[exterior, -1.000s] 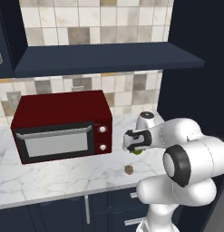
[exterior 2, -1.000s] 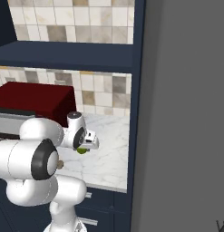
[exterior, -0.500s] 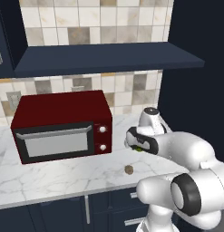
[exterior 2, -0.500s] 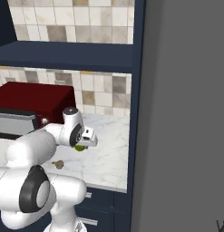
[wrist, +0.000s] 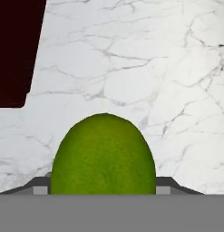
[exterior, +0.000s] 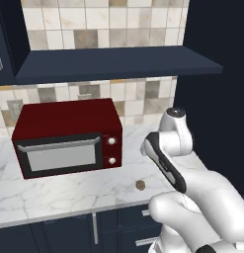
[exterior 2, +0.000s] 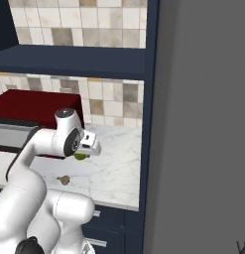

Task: Pick the lime, garlic from the counter and place them in the cabinet.

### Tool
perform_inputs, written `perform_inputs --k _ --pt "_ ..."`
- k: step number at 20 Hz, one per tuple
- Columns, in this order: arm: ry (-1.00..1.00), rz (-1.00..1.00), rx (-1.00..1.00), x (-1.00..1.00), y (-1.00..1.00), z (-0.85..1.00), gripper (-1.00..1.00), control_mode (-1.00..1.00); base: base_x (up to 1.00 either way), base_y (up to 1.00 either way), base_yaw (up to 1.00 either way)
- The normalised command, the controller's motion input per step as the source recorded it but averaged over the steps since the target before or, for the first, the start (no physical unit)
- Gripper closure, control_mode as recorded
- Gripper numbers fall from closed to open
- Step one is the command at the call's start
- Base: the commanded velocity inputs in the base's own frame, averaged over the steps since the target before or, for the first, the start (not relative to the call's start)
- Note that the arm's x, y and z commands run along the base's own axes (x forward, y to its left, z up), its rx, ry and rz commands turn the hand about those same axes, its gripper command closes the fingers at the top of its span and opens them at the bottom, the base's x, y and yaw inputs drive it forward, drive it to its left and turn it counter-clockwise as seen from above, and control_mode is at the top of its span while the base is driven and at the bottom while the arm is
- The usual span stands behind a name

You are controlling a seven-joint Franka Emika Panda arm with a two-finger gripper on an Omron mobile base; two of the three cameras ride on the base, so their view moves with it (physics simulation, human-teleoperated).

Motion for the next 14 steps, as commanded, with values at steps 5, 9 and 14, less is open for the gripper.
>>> perform_inputs --k 5,9,14 --pt "-0.14 -0.02 0.0 -0.63 0.0 0.77 1.0 -1.0 0.0 0.0 0.0" --pt "-0.13 -0.05 0.0 -0.6 0.0 0.92 1.0 -1.0 0.0 0.0 0.0" --pt "-0.13 -0.07 0.0 -0.39 0.0 1.0 1.0 -1.0 0.0 0.0 0.0"
